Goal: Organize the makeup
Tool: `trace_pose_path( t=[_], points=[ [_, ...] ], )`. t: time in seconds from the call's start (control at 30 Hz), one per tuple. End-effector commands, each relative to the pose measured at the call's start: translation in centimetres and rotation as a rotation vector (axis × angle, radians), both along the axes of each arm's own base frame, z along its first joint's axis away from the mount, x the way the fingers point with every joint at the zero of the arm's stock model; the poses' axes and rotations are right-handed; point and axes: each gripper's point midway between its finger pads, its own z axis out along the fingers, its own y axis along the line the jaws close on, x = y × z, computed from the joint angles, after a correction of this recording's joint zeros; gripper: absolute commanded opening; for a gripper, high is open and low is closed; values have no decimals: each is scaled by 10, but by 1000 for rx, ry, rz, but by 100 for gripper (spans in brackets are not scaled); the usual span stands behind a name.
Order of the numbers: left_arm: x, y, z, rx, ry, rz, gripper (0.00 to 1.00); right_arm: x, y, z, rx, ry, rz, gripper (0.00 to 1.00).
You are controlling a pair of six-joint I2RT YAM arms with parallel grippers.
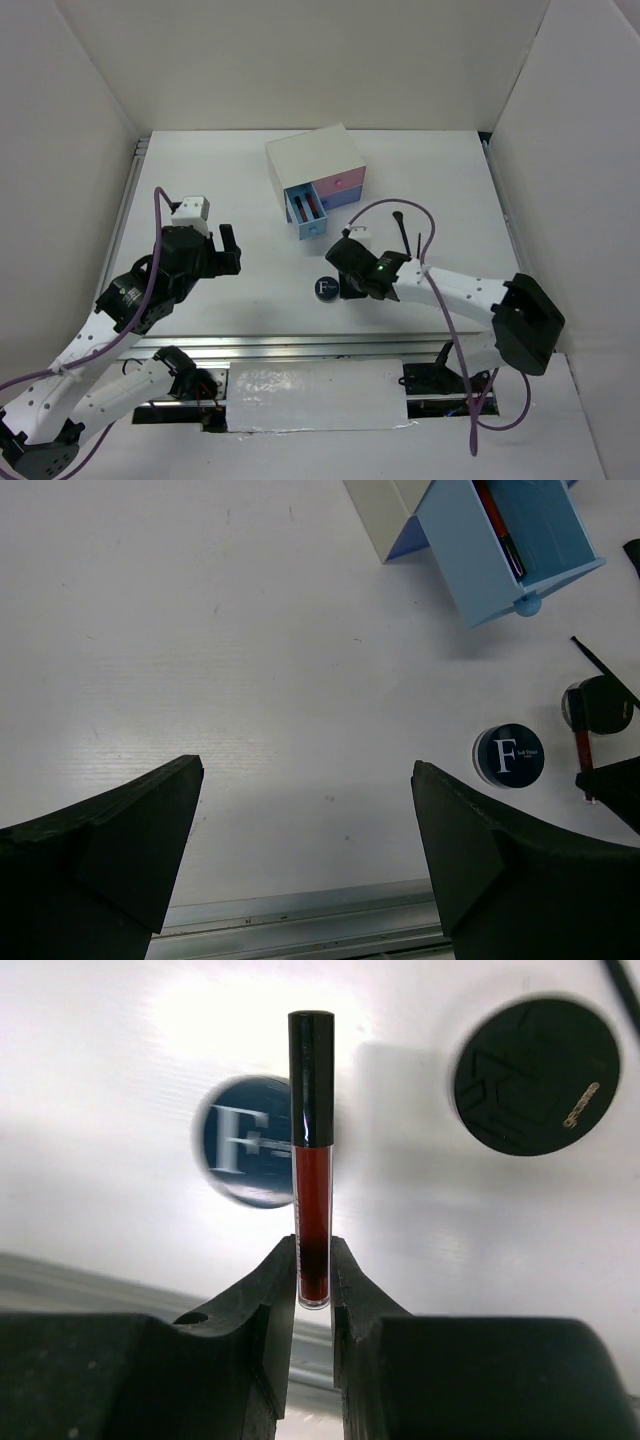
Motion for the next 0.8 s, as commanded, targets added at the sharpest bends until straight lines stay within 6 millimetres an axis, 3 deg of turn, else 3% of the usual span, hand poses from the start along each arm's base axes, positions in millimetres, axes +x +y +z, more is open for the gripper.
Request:
trace_pose_path(
  t=[0.0,0.1,0.2,0.23,0.3,0.4,0.6,0.77],
  points=[
    [3,-1,3,10,-19,-5,99,15,7,69,84,-140,-9,11],
    [2,0,3,11,-20,-4,99,27,15,103,101,-213,28,11],
    [2,1,4,8,-26,1,99,44,23,121,51,-272,88,11],
    [2,2,4,9,-27,5,99,54,31,143,68,-312,94,11],
    [2,2,4,6,-29,6,99,76,41,163,42,-342,112,11],
    [2,4,5,10,-30,12,99,104,52,177,7,-360,130,11],
    [2,2,3,12,-26,5,100,147,60,178,-55,-349,142,11],
    [2,-1,2,14,-20,-6,99,161,67,161,-73,-322,196,11]
  ],
)
